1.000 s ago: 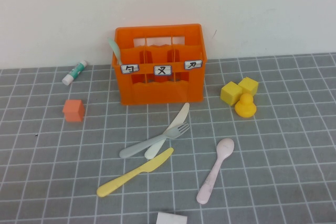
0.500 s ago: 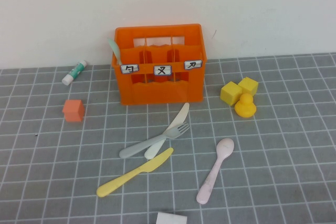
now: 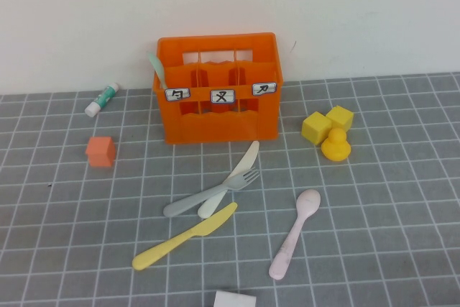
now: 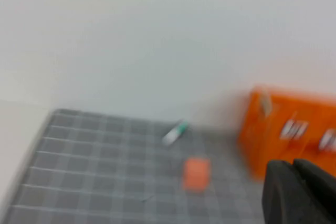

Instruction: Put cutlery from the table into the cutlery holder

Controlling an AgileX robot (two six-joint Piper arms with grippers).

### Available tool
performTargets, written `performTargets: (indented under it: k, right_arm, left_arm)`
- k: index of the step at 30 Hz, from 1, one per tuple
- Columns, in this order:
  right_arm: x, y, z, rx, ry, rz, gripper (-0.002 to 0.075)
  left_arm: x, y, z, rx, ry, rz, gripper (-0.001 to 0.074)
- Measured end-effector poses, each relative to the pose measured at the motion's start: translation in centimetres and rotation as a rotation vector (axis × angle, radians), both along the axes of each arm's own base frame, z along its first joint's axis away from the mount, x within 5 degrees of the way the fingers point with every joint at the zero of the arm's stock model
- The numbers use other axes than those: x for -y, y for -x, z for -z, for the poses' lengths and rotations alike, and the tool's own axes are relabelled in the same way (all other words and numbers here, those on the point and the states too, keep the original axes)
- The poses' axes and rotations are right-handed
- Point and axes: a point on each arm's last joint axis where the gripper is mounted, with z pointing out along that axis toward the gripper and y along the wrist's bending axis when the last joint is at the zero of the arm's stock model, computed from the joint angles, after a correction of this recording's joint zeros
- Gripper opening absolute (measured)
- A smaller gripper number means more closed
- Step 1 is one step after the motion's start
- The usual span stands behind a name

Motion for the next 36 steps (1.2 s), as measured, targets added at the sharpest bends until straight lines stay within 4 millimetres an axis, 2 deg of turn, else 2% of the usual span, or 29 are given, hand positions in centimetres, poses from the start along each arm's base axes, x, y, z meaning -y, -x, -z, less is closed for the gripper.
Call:
performTargets:
  k: [4, 8, 12, 16, 20, 26, 30, 33, 36]
  right_arm:
    - [0.0, 0.0, 0.0, 0.0, 0.0, 0.0, -0.0003]
    - [0.0, 0.0, 0.0, 0.0, 0.0, 0.0, -0.0003]
    - [0.0, 0.0, 0.0, 0.0, 0.0, 0.0, -0.0003]
    - [0.0, 0.0, 0.0, 0.0, 0.0, 0.0, -0.0003]
    - [0.0, 0.0, 0.0, 0.0, 0.0, 0.0, -0.0003]
    - [0.0, 0.0, 0.0, 0.0, 0.0, 0.0, -0.0003]
    - [0.0, 0.0, 0.0, 0.0, 0.0, 0.0, -0.0003]
    - [0.0, 0.0, 0.0, 0.0, 0.0, 0.0, -0.0003]
    - [0.0, 0.0, 0.0, 0.0, 0.0, 0.0, -0.0003]
  left_arm:
    - [0.0, -0.2, -3.3, -0.209, -0.351, 0.074, -0.0001]
    - [0.2, -1.6, -5.8, -0.351, -0.393, 0.166, -0.0001]
    - [0.8, -4.7, -6.7, -0.592, -0.453, 0.316, -0.0001]
    - [1.9, -8.0, -5.7, -0.772, -0.608, 0.515, -0.0001]
    - [3.6, -10.8, -3.9, -0.862, -0.744, 0.696, -0.0001]
    - [7.0, -14.5, -1.1, -0.985, -0.828, 0.816, 0.0011]
    - [9.8, -16.9, 0.0, -1.03, -0.888, 0.888, 0.0109]
    - [11.9, -19.0, 0.8, -1.045, -0.945, 0.893, 0.0259]
    - [13.4, -21.1, 2.0, -1.079, -0.922, 0.851, 0.0398]
